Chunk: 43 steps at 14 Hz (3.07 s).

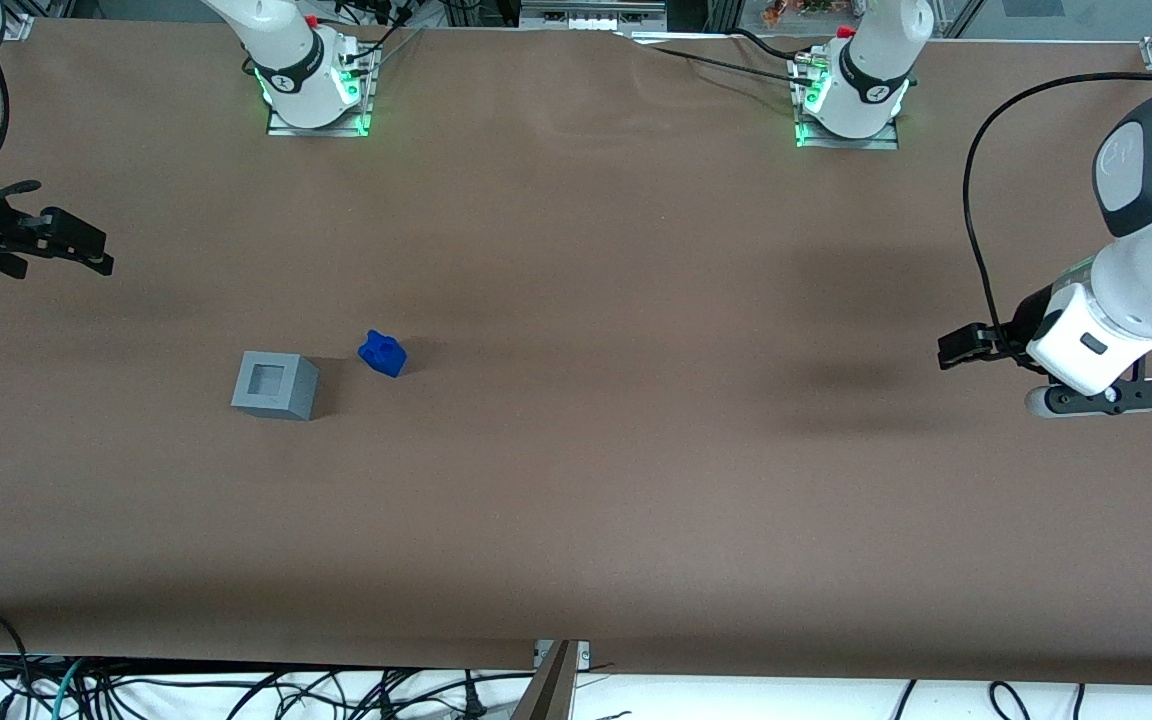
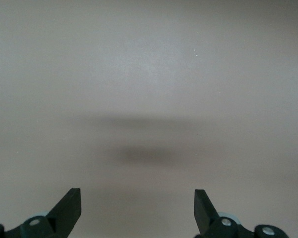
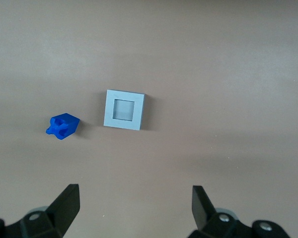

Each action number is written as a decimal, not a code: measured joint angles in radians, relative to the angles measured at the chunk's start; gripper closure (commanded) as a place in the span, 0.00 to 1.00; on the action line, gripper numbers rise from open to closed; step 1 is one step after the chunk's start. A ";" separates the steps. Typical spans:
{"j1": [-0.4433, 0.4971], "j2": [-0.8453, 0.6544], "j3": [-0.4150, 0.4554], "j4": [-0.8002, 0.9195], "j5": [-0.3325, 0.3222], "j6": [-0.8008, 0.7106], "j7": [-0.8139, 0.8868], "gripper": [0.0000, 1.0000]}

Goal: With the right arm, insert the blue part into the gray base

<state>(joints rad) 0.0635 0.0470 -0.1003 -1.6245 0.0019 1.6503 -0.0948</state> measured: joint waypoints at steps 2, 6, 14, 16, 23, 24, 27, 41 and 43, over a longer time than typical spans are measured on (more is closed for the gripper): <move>0.000 0.000 0.001 0.000 0.000 0.000 -0.001 0.00; 0.001 0.000 0.004 0.000 0.000 0.000 -0.003 0.00; 0.001 0.003 0.004 -0.010 0.000 0.000 -0.003 0.00; 0.001 0.005 0.004 -0.010 0.000 0.000 -0.003 0.01; 0.001 0.008 0.004 -0.010 0.000 0.000 -0.003 0.00; 0.001 0.008 0.004 -0.010 0.000 0.000 -0.003 0.00; 0.001 0.008 0.004 -0.010 0.000 0.000 -0.003 0.00; 0.007 0.056 0.090 -0.037 0.000 0.050 0.078 0.00; 0.022 0.081 0.121 -0.081 0.001 0.126 0.148 0.00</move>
<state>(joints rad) 0.0852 0.1279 0.0211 -1.7054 0.0027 1.7766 0.0534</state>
